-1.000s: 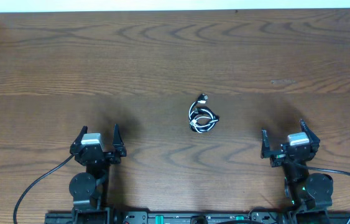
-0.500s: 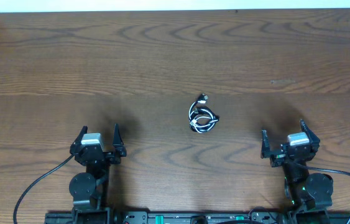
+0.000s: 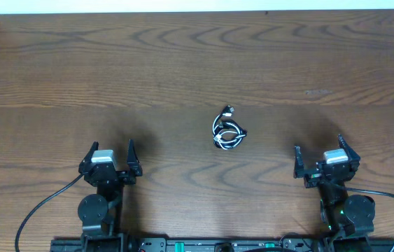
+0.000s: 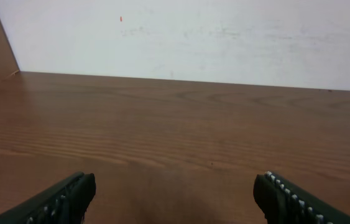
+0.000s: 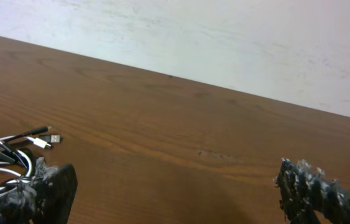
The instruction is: Untangle cables
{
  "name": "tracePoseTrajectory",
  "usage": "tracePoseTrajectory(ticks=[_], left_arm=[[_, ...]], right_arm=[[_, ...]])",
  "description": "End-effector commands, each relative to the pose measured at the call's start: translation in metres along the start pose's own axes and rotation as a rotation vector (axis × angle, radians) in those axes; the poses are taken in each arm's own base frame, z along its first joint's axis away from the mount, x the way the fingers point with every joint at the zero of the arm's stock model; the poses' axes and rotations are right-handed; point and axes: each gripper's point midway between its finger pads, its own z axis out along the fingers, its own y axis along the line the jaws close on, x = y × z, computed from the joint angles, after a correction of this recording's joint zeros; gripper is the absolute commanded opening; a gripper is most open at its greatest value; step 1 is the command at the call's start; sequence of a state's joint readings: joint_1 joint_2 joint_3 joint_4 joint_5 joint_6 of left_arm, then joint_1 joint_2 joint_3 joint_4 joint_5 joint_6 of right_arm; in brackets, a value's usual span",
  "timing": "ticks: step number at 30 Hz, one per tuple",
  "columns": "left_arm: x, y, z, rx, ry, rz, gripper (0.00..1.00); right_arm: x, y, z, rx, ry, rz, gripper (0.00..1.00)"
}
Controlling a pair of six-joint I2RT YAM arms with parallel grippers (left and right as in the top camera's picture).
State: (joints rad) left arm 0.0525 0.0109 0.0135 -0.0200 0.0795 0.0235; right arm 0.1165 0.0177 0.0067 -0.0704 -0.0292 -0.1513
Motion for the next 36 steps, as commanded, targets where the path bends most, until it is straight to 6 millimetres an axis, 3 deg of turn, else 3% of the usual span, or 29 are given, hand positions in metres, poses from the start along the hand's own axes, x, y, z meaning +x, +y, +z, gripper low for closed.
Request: tracePoseTrajectory(ticks=[1, 36], left_arm=[[0.0138, -0.0002, 0.0001, 0.005, 0.046, 0.004, 0.86], [0.008, -0.0062, -0.0007, 0.039, 0.034, -0.05, 0.86]], right_arm=[[0.0009, 0.001, -0.0001, -0.004, 0.002, -0.011, 0.99], [-0.0037, -0.0012, -0.0001, 0.008, -0.016, 0.02, 0.99]])
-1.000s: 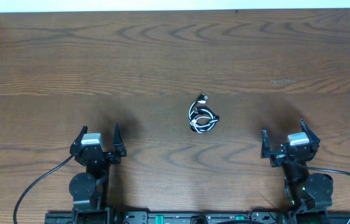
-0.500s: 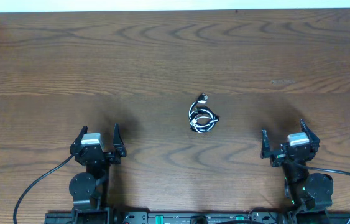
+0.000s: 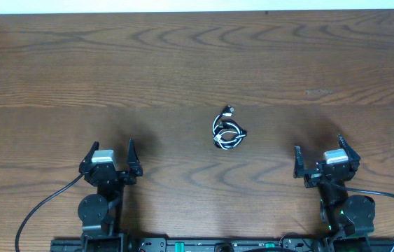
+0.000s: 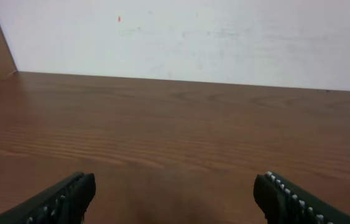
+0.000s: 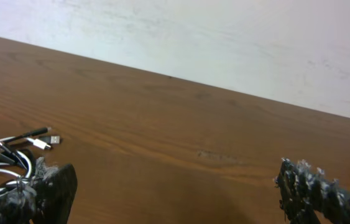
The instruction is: Untangle cables
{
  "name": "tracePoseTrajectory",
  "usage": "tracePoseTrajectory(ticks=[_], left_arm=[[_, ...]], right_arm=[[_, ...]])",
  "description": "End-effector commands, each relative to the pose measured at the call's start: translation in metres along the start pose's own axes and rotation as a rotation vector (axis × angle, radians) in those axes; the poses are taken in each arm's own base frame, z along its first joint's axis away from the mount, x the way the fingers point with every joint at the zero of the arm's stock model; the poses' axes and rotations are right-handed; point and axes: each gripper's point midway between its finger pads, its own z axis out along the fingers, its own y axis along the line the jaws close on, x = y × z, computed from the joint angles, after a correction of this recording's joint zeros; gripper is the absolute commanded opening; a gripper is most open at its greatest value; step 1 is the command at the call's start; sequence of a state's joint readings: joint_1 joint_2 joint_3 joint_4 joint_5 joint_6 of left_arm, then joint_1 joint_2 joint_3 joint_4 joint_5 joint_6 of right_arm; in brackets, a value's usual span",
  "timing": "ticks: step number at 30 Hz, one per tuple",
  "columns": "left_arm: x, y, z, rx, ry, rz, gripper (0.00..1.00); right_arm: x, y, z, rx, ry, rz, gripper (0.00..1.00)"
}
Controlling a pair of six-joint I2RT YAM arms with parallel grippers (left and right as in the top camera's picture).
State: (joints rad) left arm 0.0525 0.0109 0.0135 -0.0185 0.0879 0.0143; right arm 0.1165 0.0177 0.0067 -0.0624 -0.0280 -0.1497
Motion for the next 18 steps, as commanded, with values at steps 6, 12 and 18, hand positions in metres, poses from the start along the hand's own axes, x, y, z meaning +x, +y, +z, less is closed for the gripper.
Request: tracePoseTrajectory(ticks=[6, 12, 18], left_arm=[[-0.004, -0.006, -0.006, 0.029, 0.047, -0.048, 0.86], [-0.007, -0.006, -0.004, 0.017, 0.139, -0.136, 0.86], [-0.017, -0.019, 0.008, 0.075, 0.272, -0.171, 0.86]], right_arm=[[-0.002, -0.006, 0.0, 0.038, -0.006, 0.131, 0.99], [-0.002, -0.013, -0.004, 0.068, 0.089, 0.133, 0.99], [-0.011, -0.015, 0.001, 0.062, 0.229, 0.151, 0.99]])
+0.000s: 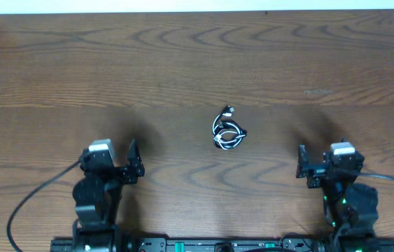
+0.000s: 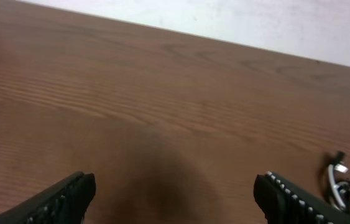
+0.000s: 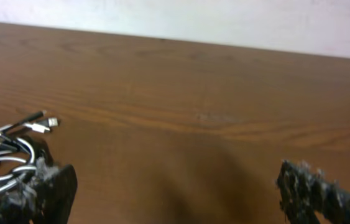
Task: Untangle cables
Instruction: 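Raise both grippers and move them toward the cable bundle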
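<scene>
A small tangle of black and white cables [image 1: 229, 130] lies coiled in the middle of the wooden table, with one plug end sticking out toward the far side. It shows at the right edge of the left wrist view as cables and at the left of the right wrist view as cables [image 3: 7, 158]. My left gripper [image 1: 109, 157] is open near the front left, well clear of the tangle. My right gripper [image 1: 326, 159] is open near the front right, also apart from it. Both hold nothing.
The brown wooden table [image 1: 183, 63] stretches to a white wall at the back. A wooden side panel stands at the far left corner. Black arm leads trail off the front edge beside each base.
Both arms have shifted slightly from their rest pose, and both wrist views now look down more steeply at the table. The cable tangle now shows in the left wrist view. The cables have not moved.
At both earlier moments the two grippers stood open and still near the front edge, with the tangle lying untouched in the middle. Now both arms have moved a little, still open, and the tangle lies where it was.
</scene>
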{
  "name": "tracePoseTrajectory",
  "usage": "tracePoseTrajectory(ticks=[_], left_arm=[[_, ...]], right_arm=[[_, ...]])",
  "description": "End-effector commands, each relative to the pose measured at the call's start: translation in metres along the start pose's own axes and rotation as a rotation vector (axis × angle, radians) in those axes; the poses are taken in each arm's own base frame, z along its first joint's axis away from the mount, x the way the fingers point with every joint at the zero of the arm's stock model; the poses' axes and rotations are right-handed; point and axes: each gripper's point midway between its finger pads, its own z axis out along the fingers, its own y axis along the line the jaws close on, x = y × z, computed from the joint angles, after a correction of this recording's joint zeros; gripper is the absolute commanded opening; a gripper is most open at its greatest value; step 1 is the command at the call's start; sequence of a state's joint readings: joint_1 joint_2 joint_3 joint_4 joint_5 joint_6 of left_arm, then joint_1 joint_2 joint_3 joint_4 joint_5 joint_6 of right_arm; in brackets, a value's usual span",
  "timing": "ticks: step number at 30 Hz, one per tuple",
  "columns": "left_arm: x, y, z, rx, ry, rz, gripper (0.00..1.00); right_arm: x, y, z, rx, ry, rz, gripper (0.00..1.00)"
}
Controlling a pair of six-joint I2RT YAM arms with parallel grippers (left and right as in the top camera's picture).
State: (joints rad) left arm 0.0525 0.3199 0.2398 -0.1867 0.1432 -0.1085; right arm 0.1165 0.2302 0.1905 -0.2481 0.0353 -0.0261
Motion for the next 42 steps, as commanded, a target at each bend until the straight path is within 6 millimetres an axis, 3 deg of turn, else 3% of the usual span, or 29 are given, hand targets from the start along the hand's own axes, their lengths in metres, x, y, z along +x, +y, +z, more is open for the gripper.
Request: tracePoseTrajectory(ticks=[1, 10, 14, 19, 23, 26, 31, 35, 38, 42], left_arm=[[-0.019, -0.015, 0.003, 0.061, 0.044, -0.032, 0.86], [-0.031, -0.049, 0.023, 0.137, 0.312, -0.024, 0.86], [-0.02, -0.075, 0.02, 0.181, 0.499, 0.025, 0.86], [-0.001, -0.09, 0.009, 0.22, 0.632, 0.104, 0.86], [0.001, -0.1, 0.008, 0.26, 0.645, 0.079, 0.86], [-0.01, -0.113, 0.013, 0.324, 0.595, 0.063, 0.86], [-0.046, -0.133, 0.031, 0.399, 0.441, 0.021, 0.86], [-0.06, -0.137, 0.047, 0.373, 0.433, -0.02, 0.86], [-0.064, -0.135, 0.062, 0.321, 0.458, -0.007, 0.86], [-0.051, -0.138, 0.087, 0.266, 0.512, 0.026, 0.86]], right_arm=[[-0.018, -0.002, 0.002, 0.011, 0.045, 0.037, 0.99], [-0.015, 0.005, 0.032, -0.012, 0.372, 0.096, 0.99], [-0.007, 0.006, 0.042, -0.015, 0.552, 0.06, 0.99], [-0.01, 0.012, 0.053, -0.047, 0.646, 0.073, 0.99], [-0.011, 0.042, 0.056, -0.213, 0.652, 0.132, 0.99], [-0.019, 0.059, 0.055, -0.316, 0.626, 0.162, 0.99], [-0.027, 0.062, 0.06, -0.336, 0.588, 0.164, 0.99], [-0.029, 0.062, 0.061, -0.323, 0.587, 0.204, 0.99], [-0.029, 0.062, 0.061, -0.311, 0.591, 0.241, 0.99], [-0.03, 0.062, 0.062, -0.299, 0.597, 0.285, 0.99]])
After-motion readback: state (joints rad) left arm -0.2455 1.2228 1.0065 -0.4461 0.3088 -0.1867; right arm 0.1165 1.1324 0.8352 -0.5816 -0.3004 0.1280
